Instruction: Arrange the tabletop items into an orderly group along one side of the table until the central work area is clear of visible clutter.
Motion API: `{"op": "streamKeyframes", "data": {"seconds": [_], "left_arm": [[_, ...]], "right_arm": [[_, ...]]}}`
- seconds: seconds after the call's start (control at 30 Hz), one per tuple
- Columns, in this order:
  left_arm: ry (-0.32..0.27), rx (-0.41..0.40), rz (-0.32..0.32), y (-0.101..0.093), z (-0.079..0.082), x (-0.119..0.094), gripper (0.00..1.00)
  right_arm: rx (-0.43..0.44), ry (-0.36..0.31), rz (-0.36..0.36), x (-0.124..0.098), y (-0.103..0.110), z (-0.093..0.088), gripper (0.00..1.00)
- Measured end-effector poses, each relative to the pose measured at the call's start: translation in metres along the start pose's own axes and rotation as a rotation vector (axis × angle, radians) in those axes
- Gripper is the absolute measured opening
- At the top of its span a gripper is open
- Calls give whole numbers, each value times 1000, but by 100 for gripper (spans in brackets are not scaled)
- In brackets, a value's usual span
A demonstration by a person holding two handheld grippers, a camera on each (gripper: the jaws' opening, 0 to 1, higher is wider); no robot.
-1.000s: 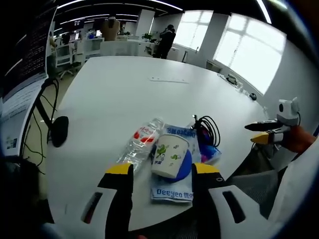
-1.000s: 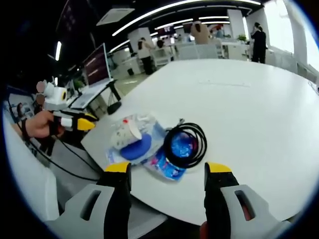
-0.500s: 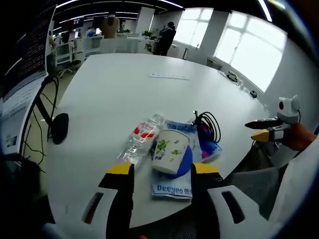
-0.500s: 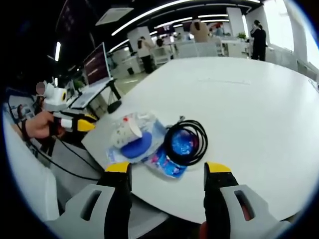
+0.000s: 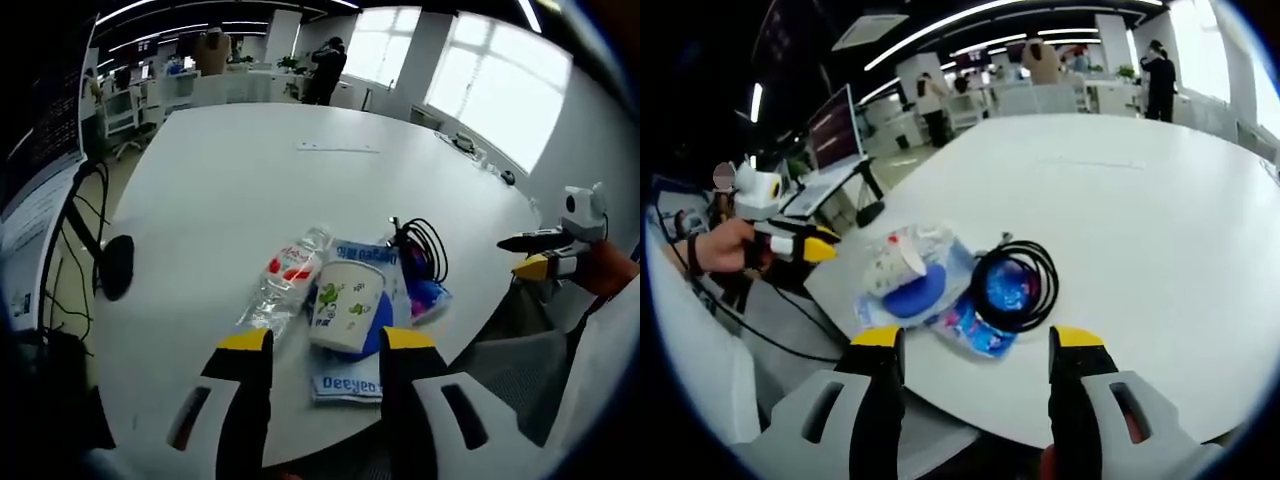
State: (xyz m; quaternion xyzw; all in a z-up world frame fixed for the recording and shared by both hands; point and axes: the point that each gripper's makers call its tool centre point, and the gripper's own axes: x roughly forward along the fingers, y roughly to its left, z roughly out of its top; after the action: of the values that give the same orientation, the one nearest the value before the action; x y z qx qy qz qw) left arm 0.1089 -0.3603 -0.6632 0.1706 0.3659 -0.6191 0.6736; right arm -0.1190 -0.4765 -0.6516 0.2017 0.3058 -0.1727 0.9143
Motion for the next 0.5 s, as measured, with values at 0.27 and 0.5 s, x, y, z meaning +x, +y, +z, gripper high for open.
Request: {"op": "streamKeyframes", "data": {"seconds": [0.27, 0.5], "left_arm": [[38, 22, 31, 16, 8, 10, 38], [67, 51, 46, 28, 16, 20, 37]], "right_arm": [[2, -8, -5, -1, -1, 1, 56], [6, -12, -11, -4, 0, -2, 56]]}}
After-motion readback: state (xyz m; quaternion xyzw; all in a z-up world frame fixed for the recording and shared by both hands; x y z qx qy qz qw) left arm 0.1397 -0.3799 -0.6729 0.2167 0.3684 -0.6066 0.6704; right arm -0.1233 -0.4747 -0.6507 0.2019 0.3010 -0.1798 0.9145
